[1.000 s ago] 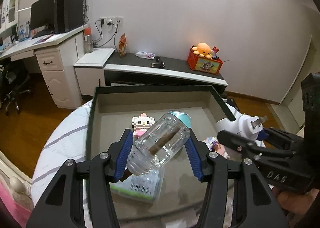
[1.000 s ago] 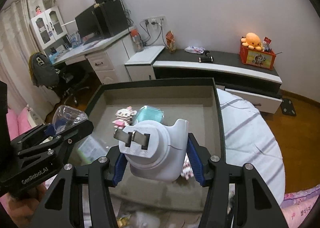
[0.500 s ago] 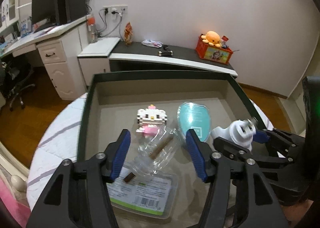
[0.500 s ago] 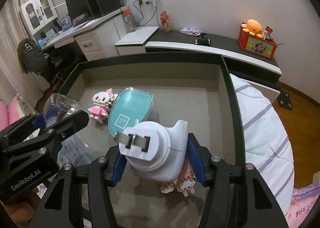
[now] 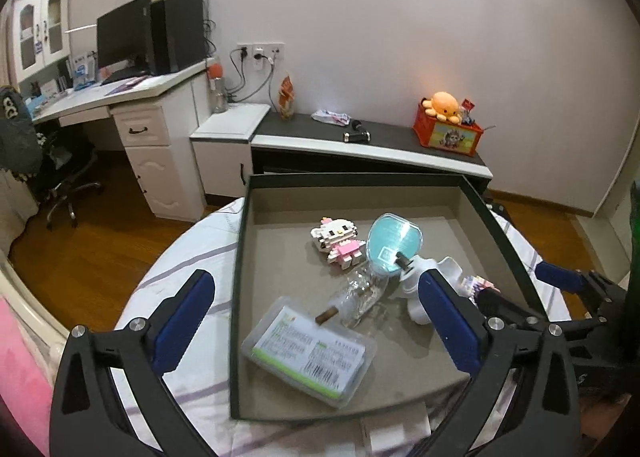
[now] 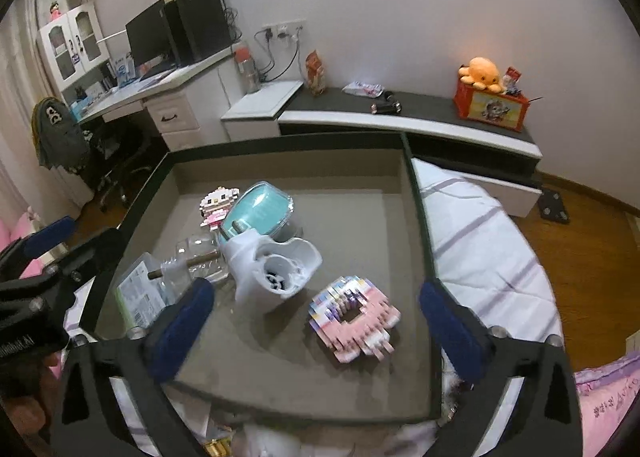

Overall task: Organize rigid objects
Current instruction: 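Withdraw both grippers from the box toward the items left on the bed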

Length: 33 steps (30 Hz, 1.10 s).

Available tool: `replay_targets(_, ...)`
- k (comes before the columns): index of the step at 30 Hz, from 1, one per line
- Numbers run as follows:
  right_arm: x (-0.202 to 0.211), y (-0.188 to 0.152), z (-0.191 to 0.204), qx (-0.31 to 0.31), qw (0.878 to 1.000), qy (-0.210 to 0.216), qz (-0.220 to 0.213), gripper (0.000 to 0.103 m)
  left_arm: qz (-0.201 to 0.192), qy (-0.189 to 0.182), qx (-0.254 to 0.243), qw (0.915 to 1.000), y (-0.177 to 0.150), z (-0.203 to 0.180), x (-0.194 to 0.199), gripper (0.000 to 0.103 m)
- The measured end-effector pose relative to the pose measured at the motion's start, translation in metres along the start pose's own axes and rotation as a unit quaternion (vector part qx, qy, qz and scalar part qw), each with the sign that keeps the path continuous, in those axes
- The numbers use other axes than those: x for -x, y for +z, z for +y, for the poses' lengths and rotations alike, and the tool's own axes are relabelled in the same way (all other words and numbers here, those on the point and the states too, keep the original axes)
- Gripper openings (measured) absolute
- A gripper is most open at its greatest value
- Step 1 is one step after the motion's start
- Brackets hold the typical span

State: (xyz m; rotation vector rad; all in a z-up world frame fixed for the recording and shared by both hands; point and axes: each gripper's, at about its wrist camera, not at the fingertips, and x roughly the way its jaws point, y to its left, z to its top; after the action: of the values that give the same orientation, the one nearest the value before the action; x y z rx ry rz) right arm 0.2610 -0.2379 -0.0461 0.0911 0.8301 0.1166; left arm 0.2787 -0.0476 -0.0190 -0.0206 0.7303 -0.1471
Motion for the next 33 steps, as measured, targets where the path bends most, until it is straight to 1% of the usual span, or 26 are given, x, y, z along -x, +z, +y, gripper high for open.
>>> replay_targets(6,0.037,-0.013,0.001,-0.017,0.999,0.006,-0.028,0.103,-0.020,0.009,0.003,0.9997,-0.018,0.006,0.040,0.103)
replay_targets(9,0.059,-0.021,0.004,-0.017,0.998,0.014,-0.051,0.103,-0.025,0.018,0.005,0.9995,-0.026,0.010,0.058,0.103)
replay_targets(15,0.100,-0.038,0.017,-0.014,0.996,0.014,-0.086,0.103,-0.035,0.025,0.009,0.9990,-0.041,0.012,0.091,0.103)
replay_targets(18,0.116,-0.048,0.020,-0.016,0.995,0.012,-0.095,0.103,-0.037,0.035,0.014,0.9986,-0.050,0.010,0.105,0.103)
replay_targets(21,0.133,-0.061,0.021,-0.020,0.994,0.011,-0.105,0.103,-0.032,0.032,0.008,0.9989,-0.062,0.007,0.114,0.103)
replay_targets(23,0.141,-0.071,0.021,-0.025,0.994,0.005,-0.108,0.103,-0.031,0.037,0.006,0.9988,-0.068,0.006,0.118,0.103)
replay_targets(27,0.157,-0.089,0.023,-0.034,0.993,-0.003,-0.112,0.103,-0.026,0.035,0.013,0.9989,-0.084,0.005,0.128,0.103)
replay_targets(30,0.168,-0.101,0.024,-0.030,0.993,-0.018,-0.116,0.103,-0.027,0.041,0.008,0.9988,-0.096,0.002,0.137,0.103)
replay_targets(33,0.176,-0.111,0.025,-0.034,0.992,-0.019,-0.120,0.103,-0.029,0.044,0.006,0.9986,-0.107,0.000,0.146,0.103)
